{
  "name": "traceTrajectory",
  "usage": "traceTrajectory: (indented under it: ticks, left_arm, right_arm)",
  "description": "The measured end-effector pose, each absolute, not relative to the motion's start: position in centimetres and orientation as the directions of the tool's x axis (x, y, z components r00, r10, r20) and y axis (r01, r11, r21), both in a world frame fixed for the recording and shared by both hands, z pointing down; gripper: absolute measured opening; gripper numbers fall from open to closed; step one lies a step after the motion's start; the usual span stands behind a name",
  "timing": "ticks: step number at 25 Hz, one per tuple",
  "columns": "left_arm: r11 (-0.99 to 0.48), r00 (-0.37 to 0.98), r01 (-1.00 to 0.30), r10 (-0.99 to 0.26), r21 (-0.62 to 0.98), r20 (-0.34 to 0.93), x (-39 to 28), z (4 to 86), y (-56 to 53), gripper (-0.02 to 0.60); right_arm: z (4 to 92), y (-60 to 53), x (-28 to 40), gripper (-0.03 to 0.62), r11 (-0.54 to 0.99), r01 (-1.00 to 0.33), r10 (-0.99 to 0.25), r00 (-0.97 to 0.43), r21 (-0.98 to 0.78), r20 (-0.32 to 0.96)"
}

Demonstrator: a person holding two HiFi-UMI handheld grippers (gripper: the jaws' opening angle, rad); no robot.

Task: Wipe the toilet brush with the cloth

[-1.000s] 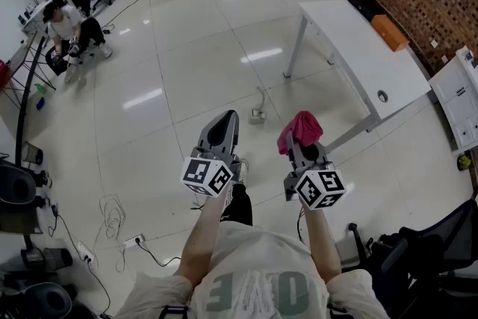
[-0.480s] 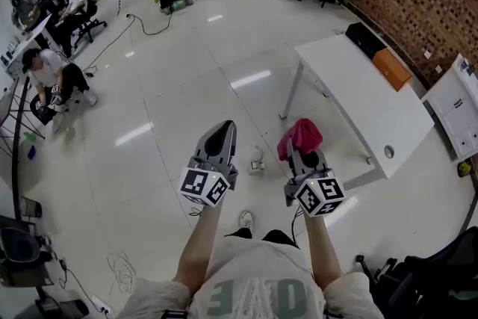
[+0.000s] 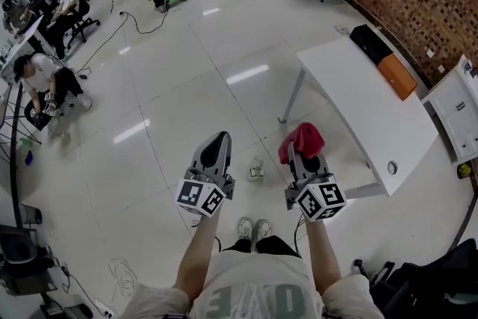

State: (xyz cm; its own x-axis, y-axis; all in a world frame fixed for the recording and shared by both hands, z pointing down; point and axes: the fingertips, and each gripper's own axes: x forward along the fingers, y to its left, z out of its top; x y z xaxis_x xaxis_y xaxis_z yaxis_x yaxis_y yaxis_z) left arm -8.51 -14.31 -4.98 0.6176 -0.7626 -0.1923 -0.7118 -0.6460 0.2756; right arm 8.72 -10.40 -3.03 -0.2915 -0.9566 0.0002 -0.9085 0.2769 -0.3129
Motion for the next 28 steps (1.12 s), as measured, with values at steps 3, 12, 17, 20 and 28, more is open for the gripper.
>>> traceTrajectory:
  ticks: [3,12,17,20,28]
  left_arm:
    - [-0.628,0.611,-0.733,-0.777,0.260,-0.155,-8.4,-3.1,-15.9,0.005]
    - [-0.653,0.602,-0.744,-0.747,0.141,-0.281,-6.2,17.1,-20.5,0.005]
    - [-0.664,0.610,-0.735,-0.735,0.136,-0.295,-6.5,36.8,-24.3,0.005]
    - [-0.669,0.620,-0.731,-0.733,0.133,-0.280,-6.4,46.7,-25.6,0.005]
    - [-0.720,0.684,-0.680,-0.691,0.137,-0.233,-4.6,62.2,-25.4,0.005]
  right_arm:
    - [-1.9,-11.5,9.1,0.031,0.293,-0.909,-0.953,-0.304,-0.296,-0.009]
    - [18.0,-16.8,11.6,0.031,0.357,-0.931,-0.929,-0.344,-0.081,-0.137]
    - [37.8,-20.6,12.4,0.031,0.366,-0.928,-0.921,-0.350,-0.070,-0.173]
    - [47.8,-22.7,12.7,0.031,0.375,-0.922,-0.919,-0.356,-0.098,-0.170]
    - [63.7,-24.5,13.0,0.031,0.379,-0.911,-0.924,-0.363,-0.165,-0.121]
